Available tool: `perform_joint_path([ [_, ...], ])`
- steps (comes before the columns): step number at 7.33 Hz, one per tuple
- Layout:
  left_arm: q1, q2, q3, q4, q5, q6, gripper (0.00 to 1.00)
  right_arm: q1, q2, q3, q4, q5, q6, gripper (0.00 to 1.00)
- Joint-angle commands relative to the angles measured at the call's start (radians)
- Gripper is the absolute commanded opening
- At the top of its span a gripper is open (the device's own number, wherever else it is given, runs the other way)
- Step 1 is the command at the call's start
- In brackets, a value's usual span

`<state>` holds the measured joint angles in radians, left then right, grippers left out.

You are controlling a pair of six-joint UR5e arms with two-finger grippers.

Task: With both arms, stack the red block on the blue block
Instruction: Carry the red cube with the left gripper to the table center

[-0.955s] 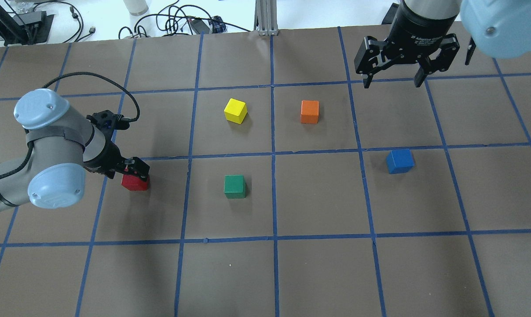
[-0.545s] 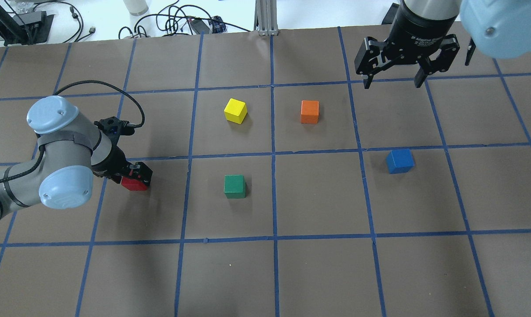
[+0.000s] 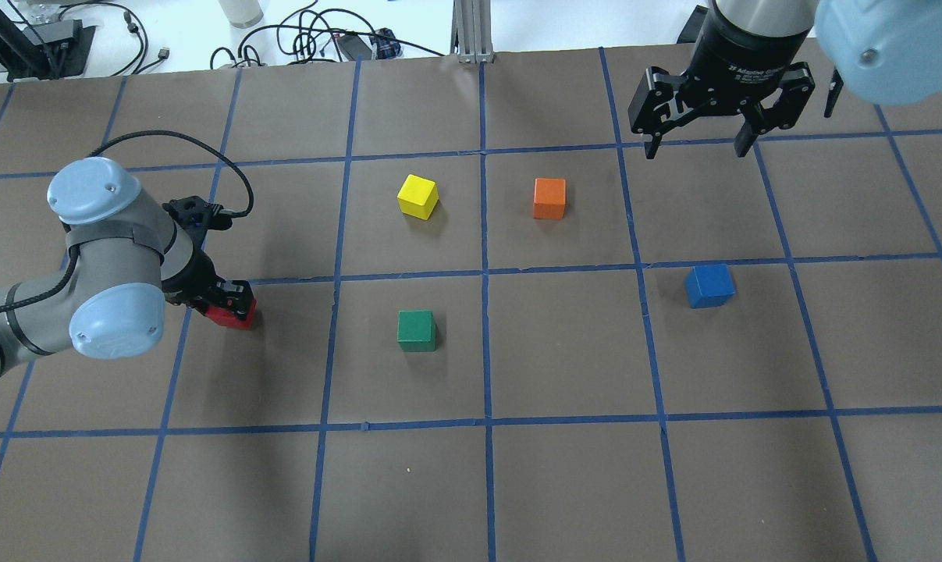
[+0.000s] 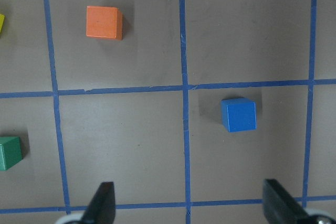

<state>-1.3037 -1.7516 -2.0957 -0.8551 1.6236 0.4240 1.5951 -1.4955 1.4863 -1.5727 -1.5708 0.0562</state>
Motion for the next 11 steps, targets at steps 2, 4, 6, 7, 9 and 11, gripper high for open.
perform_joint_path([
  [2, -0.202, -0.017, 0.231, -0.192, -0.075, -0.303, 0.0, -0.001, -0.002, 0.0, 0.0, 0.0, 0.001, 1.0],
  [4, -0.342, -0.069, 0.377, -0.28, -0.16, -0.475, 0.0, -0.001, -0.002, 0.0, 0.002, 0.0, 0.001, 1.0],
  [6, -0.501, -0.147, 0.451, -0.274, -0.209, -0.571, 0.0, -0.001, -0.002, 0.0, 0.0, 0.0, -0.001, 1.0],
  [7, -0.547, -0.199, 0.473, -0.263, -0.209, -0.634, 0.0, 0.0, -0.005, 0.0, 0.002, 0.0, 0.001, 1.0],
  [9, -0.63, -0.294, 0.48, -0.174, -0.228, -0.712, 0.0, 0.0, -0.005, 0.0, 0.002, 0.0, 0.001, 1.0],
  [11, -0.683, -0.357, 0.52, -0.167, -0.151, -0.784, 0.0, 0.0, -0.003, 0.0, 0.002, 0.0, 0.001, 1.0],
])
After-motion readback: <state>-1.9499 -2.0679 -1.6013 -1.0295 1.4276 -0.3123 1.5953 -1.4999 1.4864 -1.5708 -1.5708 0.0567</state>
